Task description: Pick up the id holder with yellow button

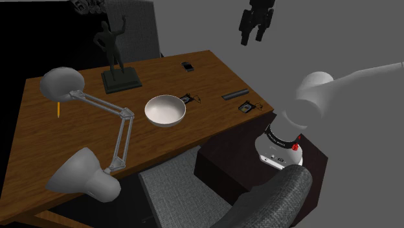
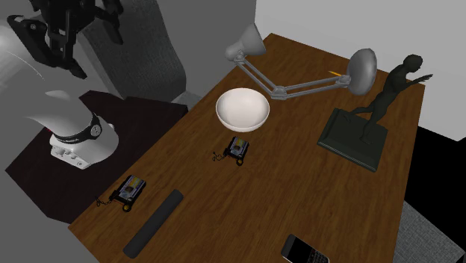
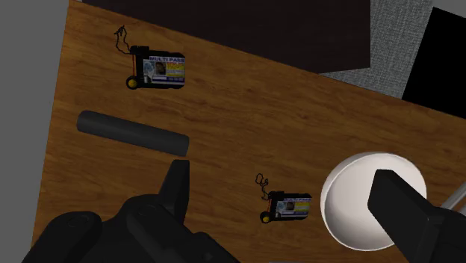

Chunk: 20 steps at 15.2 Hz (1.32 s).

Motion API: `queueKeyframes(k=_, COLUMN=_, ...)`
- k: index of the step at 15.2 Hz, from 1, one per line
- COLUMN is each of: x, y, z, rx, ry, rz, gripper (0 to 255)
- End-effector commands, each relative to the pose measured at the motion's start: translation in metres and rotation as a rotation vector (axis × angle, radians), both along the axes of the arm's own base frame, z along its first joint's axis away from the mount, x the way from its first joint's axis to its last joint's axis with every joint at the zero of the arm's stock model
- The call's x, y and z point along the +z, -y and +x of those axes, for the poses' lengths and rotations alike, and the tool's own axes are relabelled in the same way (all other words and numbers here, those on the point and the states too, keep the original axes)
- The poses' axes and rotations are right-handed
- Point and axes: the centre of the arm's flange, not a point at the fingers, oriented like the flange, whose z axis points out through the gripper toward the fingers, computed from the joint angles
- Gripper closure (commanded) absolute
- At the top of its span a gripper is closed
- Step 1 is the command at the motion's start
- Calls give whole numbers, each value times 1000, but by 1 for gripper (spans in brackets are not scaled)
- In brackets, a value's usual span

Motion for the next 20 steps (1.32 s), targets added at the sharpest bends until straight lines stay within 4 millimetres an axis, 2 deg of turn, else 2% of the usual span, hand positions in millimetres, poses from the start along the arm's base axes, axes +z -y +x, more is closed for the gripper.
queueKeyframes(k=1, x=0, y=0, z=0, rx=0, ry=0, rz=0, gripper=0)
queueKeyframes(k=10, x=-98, y=1, z=82, rx=94, ry=-71, rz=33, gripper=0)
queueKeyframes(k=20, x=-212, y=-11, z=165, rx=197, ry=-151, rz=69, gripper=0)
